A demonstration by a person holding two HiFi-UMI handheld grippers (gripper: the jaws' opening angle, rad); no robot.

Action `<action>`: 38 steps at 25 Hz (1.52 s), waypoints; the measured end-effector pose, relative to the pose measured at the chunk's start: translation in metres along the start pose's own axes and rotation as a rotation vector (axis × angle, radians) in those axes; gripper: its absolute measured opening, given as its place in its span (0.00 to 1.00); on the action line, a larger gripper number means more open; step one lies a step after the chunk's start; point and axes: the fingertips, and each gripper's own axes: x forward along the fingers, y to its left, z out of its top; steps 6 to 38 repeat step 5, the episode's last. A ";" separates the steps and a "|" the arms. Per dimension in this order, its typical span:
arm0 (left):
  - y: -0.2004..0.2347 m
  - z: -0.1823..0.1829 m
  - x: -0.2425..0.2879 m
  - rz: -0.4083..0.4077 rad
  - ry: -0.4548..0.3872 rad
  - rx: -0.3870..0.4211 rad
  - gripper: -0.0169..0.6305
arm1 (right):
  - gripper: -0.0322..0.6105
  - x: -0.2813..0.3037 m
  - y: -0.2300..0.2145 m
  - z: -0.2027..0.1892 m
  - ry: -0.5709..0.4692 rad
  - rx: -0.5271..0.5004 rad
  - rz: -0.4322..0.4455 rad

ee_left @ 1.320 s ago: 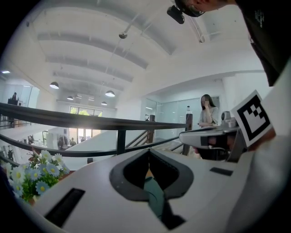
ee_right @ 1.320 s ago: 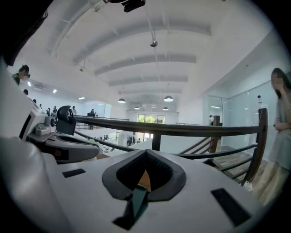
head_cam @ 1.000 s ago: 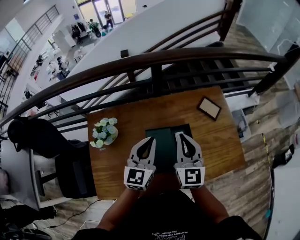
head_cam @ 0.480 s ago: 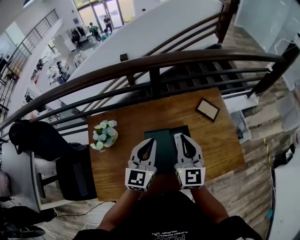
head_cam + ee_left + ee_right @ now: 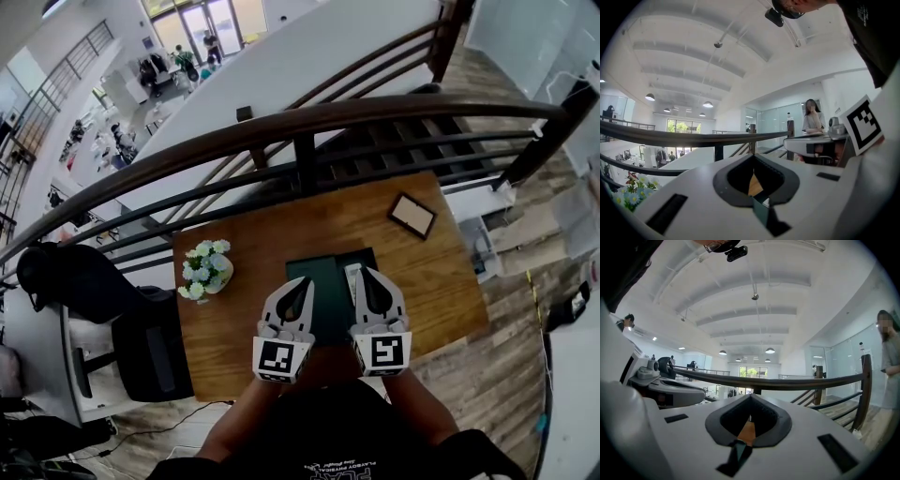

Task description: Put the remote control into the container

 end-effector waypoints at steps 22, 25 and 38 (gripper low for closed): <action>-0.005 -0.003 0.002 -0.007 0.000 0.001 0.04 | 0.10 -0.002 -0.001 -0.005 0.011 0.005 0.003; -0.005 -0.003 0.002 -0.007 0.000 0.001 0.04 | 0.10 -0.002 -0.001 -0.005 0.011 0.005 0.003; -0.005 -0.003 0.002 -0.007 0.000 0.001 0.04 | 0.10 -0.002 -0.001 -0.005 0.011 0.005 0.003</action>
